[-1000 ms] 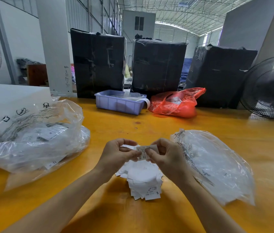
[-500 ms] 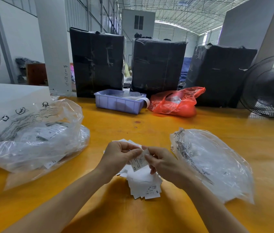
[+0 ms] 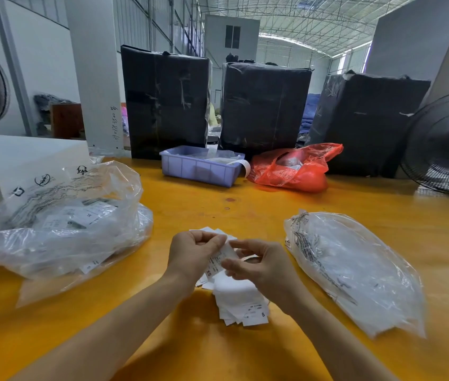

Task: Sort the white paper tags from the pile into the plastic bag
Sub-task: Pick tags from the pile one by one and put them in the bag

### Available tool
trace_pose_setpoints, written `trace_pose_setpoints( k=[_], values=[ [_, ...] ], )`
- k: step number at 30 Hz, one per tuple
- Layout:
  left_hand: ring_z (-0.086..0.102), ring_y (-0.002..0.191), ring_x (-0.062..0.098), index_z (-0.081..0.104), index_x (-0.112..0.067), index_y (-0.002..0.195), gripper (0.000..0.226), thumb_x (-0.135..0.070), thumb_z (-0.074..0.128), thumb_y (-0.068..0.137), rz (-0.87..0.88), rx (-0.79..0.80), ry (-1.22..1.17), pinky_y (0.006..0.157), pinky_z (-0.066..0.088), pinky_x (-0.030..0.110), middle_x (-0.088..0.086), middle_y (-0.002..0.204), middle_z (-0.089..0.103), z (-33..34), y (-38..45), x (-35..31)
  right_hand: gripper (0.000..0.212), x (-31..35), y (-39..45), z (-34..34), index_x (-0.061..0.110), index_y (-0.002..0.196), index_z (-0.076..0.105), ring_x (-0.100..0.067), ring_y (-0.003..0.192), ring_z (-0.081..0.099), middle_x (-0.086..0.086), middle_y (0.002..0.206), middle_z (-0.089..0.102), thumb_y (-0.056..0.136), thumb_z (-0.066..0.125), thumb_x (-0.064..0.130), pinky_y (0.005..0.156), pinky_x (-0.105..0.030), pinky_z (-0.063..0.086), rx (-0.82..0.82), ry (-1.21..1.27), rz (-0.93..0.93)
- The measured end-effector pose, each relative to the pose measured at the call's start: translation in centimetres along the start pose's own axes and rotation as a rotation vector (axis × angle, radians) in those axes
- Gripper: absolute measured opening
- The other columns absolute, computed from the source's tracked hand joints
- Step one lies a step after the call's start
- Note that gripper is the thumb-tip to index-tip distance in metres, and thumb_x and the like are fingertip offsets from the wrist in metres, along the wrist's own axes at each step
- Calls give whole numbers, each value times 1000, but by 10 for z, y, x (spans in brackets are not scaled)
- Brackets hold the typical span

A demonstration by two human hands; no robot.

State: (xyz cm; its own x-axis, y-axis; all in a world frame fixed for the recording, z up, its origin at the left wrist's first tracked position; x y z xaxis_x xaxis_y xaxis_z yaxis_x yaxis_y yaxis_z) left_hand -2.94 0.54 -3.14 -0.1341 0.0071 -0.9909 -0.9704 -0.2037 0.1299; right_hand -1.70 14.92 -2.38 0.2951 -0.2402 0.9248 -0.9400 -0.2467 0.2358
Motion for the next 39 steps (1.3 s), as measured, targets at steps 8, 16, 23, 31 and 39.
trace_pose_setpoints(
  k=[8,16,23,31,39],
  values=[
    [65,60,19,68,0,83,13,-12,69,83,-188,89,-123,48,52,24,14,76,67,6,-3,3,15,-6,1,-15,-6,97,69,-12,57,63,-13,70,64,82,67,-1,59,-19,53,-42,289,185],
    [69,57,22,69,4,86,30,-22,75,74,-362,325,-34,46,53,21,16,69,71,4,-4,0,6,-10,4,-23,-1,89,68,-14,57,65,-15,73,65,83,67,1,56,-22,53,-156,299,231],
    [70,57,21,71,-2,80,9,-8,76,75,-278,327,9,44,50,17,10,67,71,3,0,0,16,-7,2,-32,6,89,66,-18,59,67,-14,75,69,77,71,-3,56,-22,54,-301,329,178],
    [60,43,5,66,-12,76,10,-17,72,83,118,-3,309,41,41,14,2,63,67,-55,27,-48,16,4,2,-63,13,89,67,-16,63,71,-5,74,71,78,72,2,57,-16,55,-507,64,-86],
    [64,89,42,68,13,89,18,1,55,87,56,-797,819,68,49,40,31,94,68,-216,45,-55,31,-85,31,-171,0,102,67,-36,94,60,-22,103,66,89,60,28,84,-43,48,-472,-849,319]
  ],
)
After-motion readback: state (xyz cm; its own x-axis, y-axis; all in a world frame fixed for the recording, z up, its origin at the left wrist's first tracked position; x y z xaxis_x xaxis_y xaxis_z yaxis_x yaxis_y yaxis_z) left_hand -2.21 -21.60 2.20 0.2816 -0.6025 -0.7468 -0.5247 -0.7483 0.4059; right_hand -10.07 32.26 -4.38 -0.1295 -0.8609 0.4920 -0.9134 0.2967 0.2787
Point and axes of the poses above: each hand's wrist, its own y-axis towards the middle knuckle, its own z-axis out of the palm, x = y × z, the point moved 4 cm from there along y, towards the middle knuckle
